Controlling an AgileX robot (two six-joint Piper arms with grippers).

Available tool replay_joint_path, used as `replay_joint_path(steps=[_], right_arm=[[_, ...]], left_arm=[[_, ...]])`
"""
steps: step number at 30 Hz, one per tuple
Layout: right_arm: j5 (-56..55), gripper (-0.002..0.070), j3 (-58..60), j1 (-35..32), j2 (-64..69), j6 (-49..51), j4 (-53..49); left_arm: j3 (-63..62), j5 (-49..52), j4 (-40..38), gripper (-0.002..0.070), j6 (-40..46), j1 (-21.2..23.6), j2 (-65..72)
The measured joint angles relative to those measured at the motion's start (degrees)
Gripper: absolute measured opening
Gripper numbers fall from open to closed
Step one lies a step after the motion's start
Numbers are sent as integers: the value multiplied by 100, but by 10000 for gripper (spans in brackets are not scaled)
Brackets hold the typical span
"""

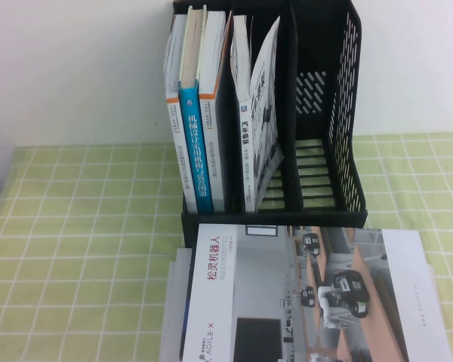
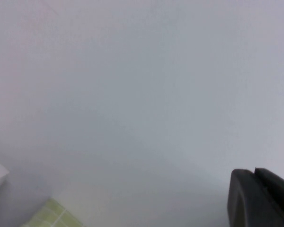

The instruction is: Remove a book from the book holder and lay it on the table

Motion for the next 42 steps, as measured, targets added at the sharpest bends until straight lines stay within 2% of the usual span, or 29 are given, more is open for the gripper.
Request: replay_joint_path(steps=[4, 9, 16, 23, 30, 36, 42], right_arm=[[-936, -2, 0, 0, 0, 137, 126], [-1253, -2, -174, 0, 0, 299, 38], [-863, -2, -1720, 0, 0, 1202, -1515], [704, -2, -3831, 0, 569, 1365, -2640], [2800, -2, -5582, 93, 2112, 869, -2801], [3278, -2, -5768, 296, 3190, 834, -2210], [3480, -2, -5553, 321, 3439, 834, -698]], left_arm=[[0, -563, -36, -3, -11, 0, 0], [-73, -1115, 90, -3, -24, 0, 0], [-1141, -906, 1342, -3, -137, 0, 0], [-2502, 45, 2311, -3, -224, 0, 507], [-4244, 2709, 2527, -3, -275, 0, 2019], [-4714, 3602, 2391, -3, -281, -288, 2882], [-4723, 4034, 2063, -3, -281, -504, 3455]])
